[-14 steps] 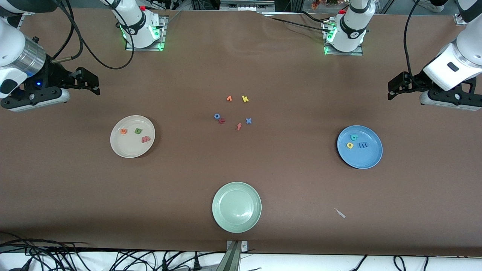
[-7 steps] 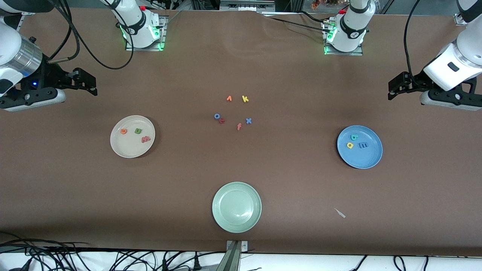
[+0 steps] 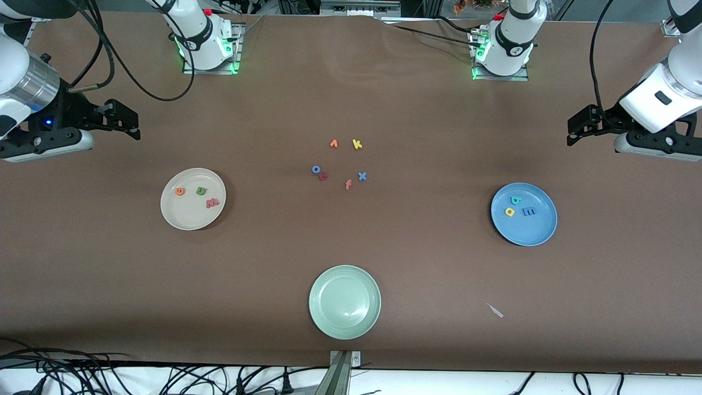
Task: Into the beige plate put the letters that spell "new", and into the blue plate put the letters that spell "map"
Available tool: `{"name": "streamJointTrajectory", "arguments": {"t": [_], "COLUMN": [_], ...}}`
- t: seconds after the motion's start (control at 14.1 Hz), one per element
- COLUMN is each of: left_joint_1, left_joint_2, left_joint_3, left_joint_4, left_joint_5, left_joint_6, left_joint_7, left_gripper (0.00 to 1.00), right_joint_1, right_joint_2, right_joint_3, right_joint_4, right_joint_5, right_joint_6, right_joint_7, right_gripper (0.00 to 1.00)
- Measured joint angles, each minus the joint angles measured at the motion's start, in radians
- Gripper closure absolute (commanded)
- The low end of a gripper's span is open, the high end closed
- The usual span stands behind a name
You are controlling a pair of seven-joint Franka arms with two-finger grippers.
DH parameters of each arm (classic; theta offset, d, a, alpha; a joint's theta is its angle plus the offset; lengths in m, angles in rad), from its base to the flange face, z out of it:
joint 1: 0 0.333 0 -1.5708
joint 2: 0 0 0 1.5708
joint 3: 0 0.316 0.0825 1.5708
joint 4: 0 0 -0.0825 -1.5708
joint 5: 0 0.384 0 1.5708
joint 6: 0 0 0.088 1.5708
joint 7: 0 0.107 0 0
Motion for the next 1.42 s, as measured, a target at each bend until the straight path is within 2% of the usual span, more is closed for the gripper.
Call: {"name": "streamJointTrajectory", "arguments": {"t": [0.57, 1.06, 1.42], "left_joint_1": [-0.001, -0.001, -0.001], "left_joint_2": [0.000, 0.000, 0.000], "left_joint_3": [-0.001, -0.001, -0.001], "left_joint_4": [0.000, 0.000, 0.000], "left_joint_5": [0.000, 0.000, 0.000], "left_joint_6": [0.000, -0.001, -0.001], "left_joint_7": [0.000, 0.000, 0.000], "left_gripper": [0.00, 0.00, 0.00], "right_joint_1": [-0.005, -0.007, -0.003], "right_joint_2": [-0.001, -0.001, -0.001], "right_joint_3": [-0.007, -0.042, -0.034], "right_joint_4": [0.028, 0.032, 0.032], "right_joint_5": [0.000, -0.006, -0.006], "right_joint_6": [0.001, 0.001, 0.001], "right_joint_7": [0.000, -0.001, -0.001], "right_gripper": [0.00, 0.00, 0.00]}}
